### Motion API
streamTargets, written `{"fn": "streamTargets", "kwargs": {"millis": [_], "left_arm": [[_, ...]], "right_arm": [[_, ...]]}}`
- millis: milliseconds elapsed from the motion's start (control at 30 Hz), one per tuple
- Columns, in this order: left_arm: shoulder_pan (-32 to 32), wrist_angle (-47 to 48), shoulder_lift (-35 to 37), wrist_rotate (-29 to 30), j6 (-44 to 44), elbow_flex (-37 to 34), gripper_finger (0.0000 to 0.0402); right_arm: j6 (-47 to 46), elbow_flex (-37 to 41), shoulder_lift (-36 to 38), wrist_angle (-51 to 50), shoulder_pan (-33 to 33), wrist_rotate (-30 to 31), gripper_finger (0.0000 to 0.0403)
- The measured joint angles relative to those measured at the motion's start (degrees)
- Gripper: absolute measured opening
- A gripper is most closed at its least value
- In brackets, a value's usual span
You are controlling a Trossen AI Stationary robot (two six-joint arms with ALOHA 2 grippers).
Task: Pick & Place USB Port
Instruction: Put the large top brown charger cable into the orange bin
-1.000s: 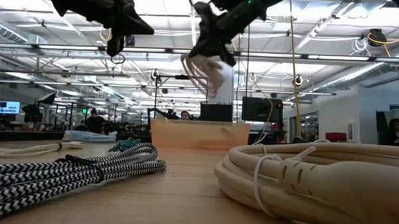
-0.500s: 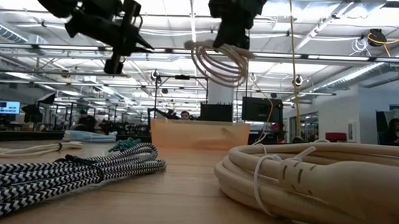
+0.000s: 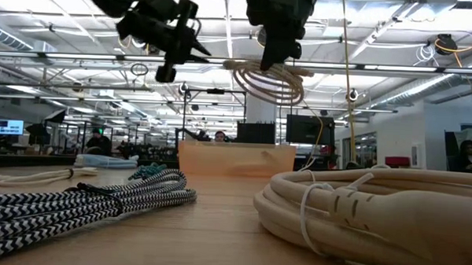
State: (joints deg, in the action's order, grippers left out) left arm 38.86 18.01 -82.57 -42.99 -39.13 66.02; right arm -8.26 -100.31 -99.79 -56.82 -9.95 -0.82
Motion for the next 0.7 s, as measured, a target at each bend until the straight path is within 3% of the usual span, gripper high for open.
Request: {"fn": "streamTargets", "kwargs": {"millis": [133,333,500,700], "left_arm": [[-1.24,11.93,-5.49,0.94,8.01,9.33,0.0063],[-1.43,22.10,-12.00,3.02,10.10,17.99,0.0130],[-1.55,12.88,-13.65,-6.56,3.76,18.63,0.0181],[-0.21,3.96,-13.78,-11.26,-4.05,18.65,0.0207]], "right_arm": [[-0.05,-0.02,0.31,0.36,1.18,1.19,0.0030],[-1.50,-0.02,0.20,1.46,3.29,6.05,0.0030],[-1.42,-0.02,0.20,2.67,5.85,11.36,0.0030],[-3.72,-0.02,0.61,2.62,7.40,14.25,0.0030]]}}
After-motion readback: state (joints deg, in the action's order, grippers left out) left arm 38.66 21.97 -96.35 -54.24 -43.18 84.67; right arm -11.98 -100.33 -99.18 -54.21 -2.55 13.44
